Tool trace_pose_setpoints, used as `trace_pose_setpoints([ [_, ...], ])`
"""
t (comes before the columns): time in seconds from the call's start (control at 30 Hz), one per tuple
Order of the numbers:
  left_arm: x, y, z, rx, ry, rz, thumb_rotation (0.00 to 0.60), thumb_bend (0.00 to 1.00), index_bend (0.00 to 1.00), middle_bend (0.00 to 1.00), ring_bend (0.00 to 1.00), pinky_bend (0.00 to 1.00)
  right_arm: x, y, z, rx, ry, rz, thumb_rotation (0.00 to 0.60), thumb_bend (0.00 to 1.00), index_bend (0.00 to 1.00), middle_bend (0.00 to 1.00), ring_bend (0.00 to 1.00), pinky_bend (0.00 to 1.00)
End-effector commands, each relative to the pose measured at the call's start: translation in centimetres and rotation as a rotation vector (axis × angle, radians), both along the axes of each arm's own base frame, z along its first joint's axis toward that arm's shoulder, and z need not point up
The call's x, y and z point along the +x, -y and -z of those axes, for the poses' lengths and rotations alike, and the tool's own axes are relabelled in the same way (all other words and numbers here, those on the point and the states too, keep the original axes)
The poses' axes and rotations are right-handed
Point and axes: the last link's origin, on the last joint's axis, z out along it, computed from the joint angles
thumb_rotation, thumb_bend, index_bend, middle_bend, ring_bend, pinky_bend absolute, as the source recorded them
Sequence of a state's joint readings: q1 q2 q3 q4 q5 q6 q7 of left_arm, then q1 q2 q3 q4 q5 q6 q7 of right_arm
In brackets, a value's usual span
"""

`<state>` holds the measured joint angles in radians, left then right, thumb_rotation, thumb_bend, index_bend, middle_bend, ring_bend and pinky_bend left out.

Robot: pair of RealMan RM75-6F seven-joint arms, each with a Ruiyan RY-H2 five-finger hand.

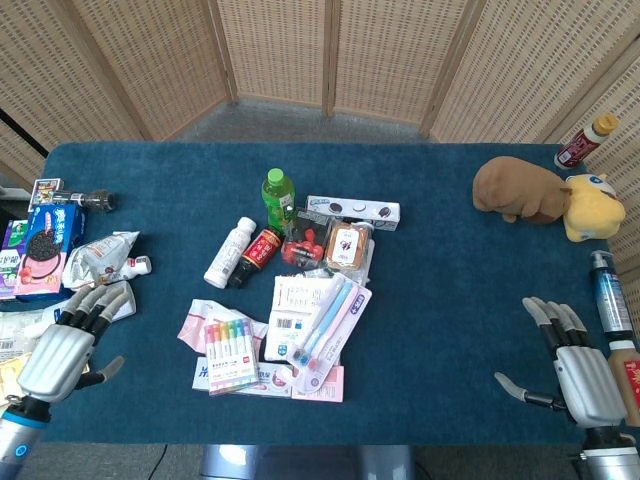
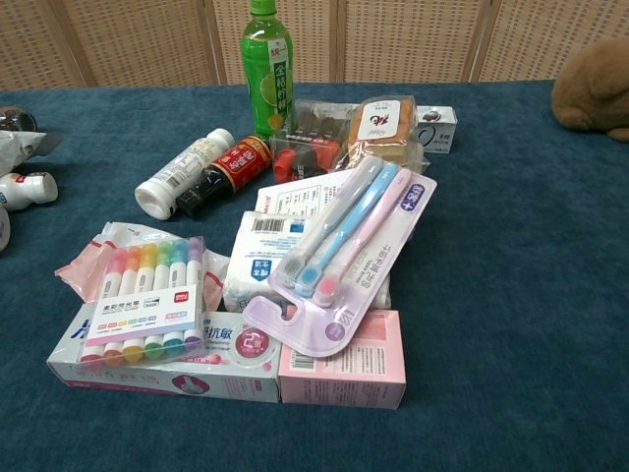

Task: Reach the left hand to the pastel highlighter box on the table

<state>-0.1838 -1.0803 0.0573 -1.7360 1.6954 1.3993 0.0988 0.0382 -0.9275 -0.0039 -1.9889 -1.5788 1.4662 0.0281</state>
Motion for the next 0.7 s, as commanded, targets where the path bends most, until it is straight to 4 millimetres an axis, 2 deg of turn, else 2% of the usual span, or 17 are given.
trace_pose_setpoints([
  [0.03,0.7,-1.5,1.6,-0.066,-0.080,0.085,0.600,0.30,0.00,0.00,0.00,0.00,0.1,-0.3,-0.4,-0.010,-0.008,0.004,0.367,0.22,0.00,0.00,0.00,0.00],
  [0.4,2.0,-4.8,6.3,-0.176,-0.140,0.237,0.600,0.30,0.00,0.00,0.00,0.00,0.5,-1.2,-1.3,-0.034,-0.026,0.033,0.367,0.22,0.00,0.00,0.00,0.00],
  [0.7,2.2,-5.7,9.6,-0.260,-0.146,0.308,0.600,0.30,0.00,0.00,0.00,0.00,0.8,-1.8,-2.0,-0.057,-0.030,0.050,0.367,0.22,0.00,0.00,0.00,0.00],
])
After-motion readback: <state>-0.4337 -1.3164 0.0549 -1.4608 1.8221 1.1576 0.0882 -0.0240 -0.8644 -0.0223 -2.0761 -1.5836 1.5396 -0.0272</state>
